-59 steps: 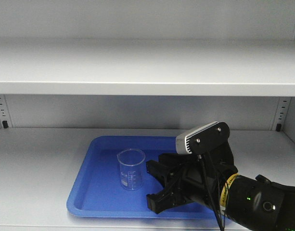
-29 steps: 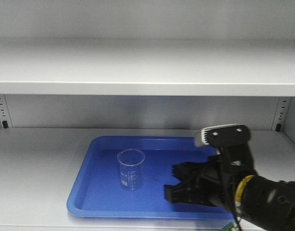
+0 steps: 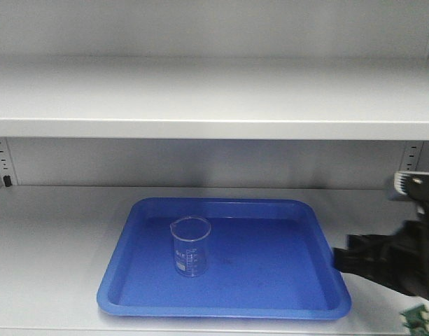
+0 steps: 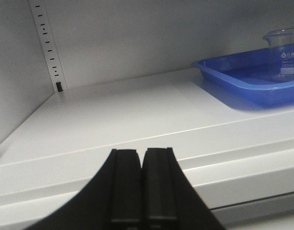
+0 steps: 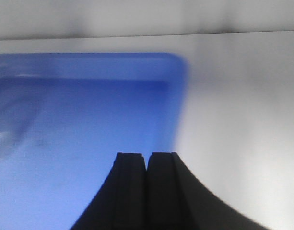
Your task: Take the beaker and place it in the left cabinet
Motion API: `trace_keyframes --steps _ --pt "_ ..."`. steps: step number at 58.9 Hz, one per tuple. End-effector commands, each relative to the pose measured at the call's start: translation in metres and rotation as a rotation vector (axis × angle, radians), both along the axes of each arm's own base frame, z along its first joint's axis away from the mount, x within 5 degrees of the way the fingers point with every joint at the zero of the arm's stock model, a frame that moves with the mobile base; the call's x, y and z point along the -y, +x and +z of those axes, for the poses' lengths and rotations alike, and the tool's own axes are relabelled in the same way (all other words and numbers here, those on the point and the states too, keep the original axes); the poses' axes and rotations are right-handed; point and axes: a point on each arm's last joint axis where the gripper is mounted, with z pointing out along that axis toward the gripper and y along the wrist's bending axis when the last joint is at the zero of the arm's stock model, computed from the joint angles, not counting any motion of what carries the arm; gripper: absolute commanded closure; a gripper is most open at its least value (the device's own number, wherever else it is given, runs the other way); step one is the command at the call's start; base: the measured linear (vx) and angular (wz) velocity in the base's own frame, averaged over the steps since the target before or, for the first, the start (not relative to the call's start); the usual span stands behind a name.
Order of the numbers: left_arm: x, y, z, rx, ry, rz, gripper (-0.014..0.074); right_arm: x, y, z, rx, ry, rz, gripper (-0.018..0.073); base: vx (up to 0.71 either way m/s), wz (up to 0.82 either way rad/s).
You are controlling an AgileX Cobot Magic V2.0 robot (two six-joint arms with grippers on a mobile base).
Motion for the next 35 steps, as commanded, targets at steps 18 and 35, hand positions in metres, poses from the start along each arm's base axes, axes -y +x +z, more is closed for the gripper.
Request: trace_keyframes --steps 18,35 --pt "0.000 -0.001 0.002 0.076 -0.015 -0.004 0.0595 0.045 -0.083 -0.011 0.353 -0.124 -0.044 0.0566 0.00 0.00" --pt "0.000 -0.001 0.002 0.076 -0.015 -0.004 0.0595 0.054 -0.150 -0.040 0.508 -0.207 -0.044 0.0566 0.00 0.00"
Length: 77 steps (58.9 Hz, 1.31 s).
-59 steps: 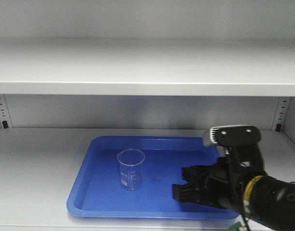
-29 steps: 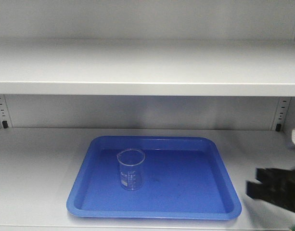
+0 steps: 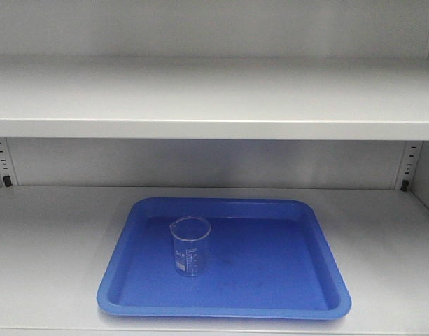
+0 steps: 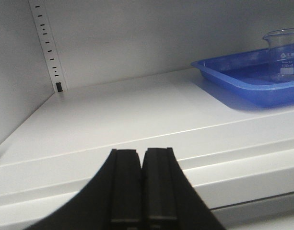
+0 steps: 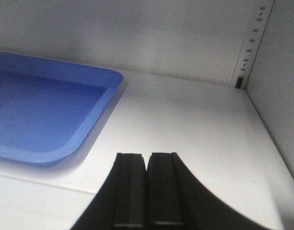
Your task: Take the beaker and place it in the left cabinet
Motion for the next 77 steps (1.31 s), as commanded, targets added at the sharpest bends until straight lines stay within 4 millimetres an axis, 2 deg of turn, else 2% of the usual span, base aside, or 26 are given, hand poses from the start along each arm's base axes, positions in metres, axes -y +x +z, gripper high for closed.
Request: trace_keyframes --steps 1,14,18,21,24,37,77 --pt "0.000 -0.001 0.002 0.076 -0.015 -0.004 0.0595 0.003 -0.018 0.006 0.163 0.005 -0.004 0.0566 0.00 0.00" --pt "0.000 -0.001 0.002 0.076 -0.015 -0.004 0.0595 0.014 -0.053 -0.039 0.239 0.028 -0.141 0.0566 0.00 0.00" --pt "0.000 -0.001 0.002 0.076 -0.015 -0.004 0.0595 0.016 -0.057 -0.050 0.283 0.050 -0.178 0.0566 0.00 0.00" --pt "0.000 -0.001 0.002 0.076 -0.015 -0.004 0.0595 0.016 -0.054 -0.060 0.292 0.075 -0.179 0.0566 0.00 0.00" --pt "0.000 -0.001 0.002 0.076 -0.015 -0.004 0.0595 0.016 -0.053 -0.065 0.247 0.112 -0.173 0.0564 0.00 0.00" --pt "0.000 -0.001 0.002 0.076 -0.015 -0.004 0.0595 0.012 -0.053 -0.068 0.219 0.086 -0.110 0.0564 0.00 0.00" --pt "0.000 -0.001 0.002 0.076 -0.015 -0.004 0.0595 0.012 -0.053 -0.070 0.198 0.085 -0.113 0.0564 0.00 0.00"
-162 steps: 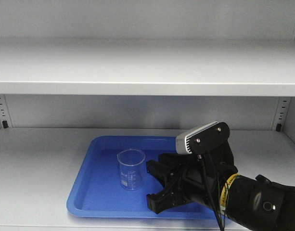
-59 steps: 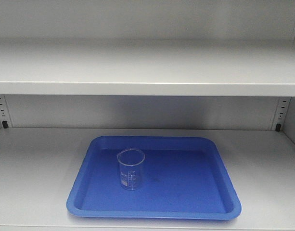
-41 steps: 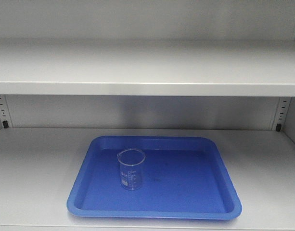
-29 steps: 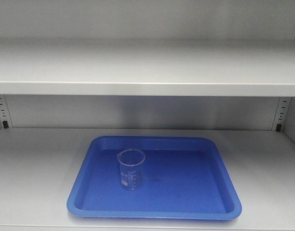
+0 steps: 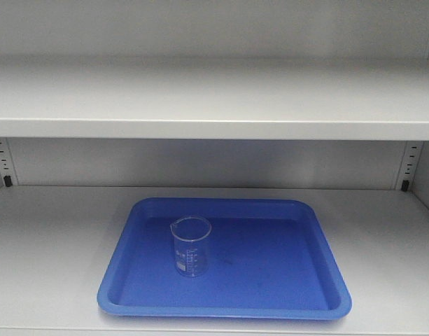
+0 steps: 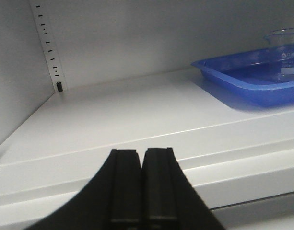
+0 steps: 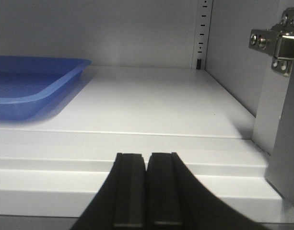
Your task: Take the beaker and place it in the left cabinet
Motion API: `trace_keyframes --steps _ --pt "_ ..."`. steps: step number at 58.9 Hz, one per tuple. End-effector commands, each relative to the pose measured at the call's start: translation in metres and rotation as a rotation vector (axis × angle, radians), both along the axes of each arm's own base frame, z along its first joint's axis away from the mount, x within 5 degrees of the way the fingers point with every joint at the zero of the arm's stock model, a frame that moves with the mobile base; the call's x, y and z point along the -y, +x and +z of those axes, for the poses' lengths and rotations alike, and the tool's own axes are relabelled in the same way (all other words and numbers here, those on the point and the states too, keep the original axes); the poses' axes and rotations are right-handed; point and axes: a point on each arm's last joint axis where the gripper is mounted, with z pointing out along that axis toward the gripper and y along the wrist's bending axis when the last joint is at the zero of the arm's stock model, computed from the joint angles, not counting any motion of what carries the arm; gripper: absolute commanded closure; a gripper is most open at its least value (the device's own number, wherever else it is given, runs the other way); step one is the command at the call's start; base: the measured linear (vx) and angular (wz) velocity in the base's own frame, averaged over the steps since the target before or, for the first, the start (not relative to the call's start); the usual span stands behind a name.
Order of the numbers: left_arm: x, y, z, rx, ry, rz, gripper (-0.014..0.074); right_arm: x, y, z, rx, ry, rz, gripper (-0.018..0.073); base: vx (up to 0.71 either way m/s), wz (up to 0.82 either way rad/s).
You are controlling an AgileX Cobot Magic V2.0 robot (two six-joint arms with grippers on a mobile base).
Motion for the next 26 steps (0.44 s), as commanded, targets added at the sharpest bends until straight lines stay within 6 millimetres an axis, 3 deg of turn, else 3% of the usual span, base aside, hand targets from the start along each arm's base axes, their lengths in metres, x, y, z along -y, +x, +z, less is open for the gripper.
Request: trace_keyframes --steps 1,26 --pt "0.0001 -0.0015 0.0025 0.076 -0.015 -0.004 0.0595 -0.0008 -0.0012 0.0060 0.087 -0.010 0.008 0.0564 0.00 0.00" --pt "0.0001 -0.0015 0.0025 0.076 -0.015 -0.004 0.0595 -0.0008 -0.0012 0.0060 0.087 -0.010 0.008 0.0564 0.00 0.00"
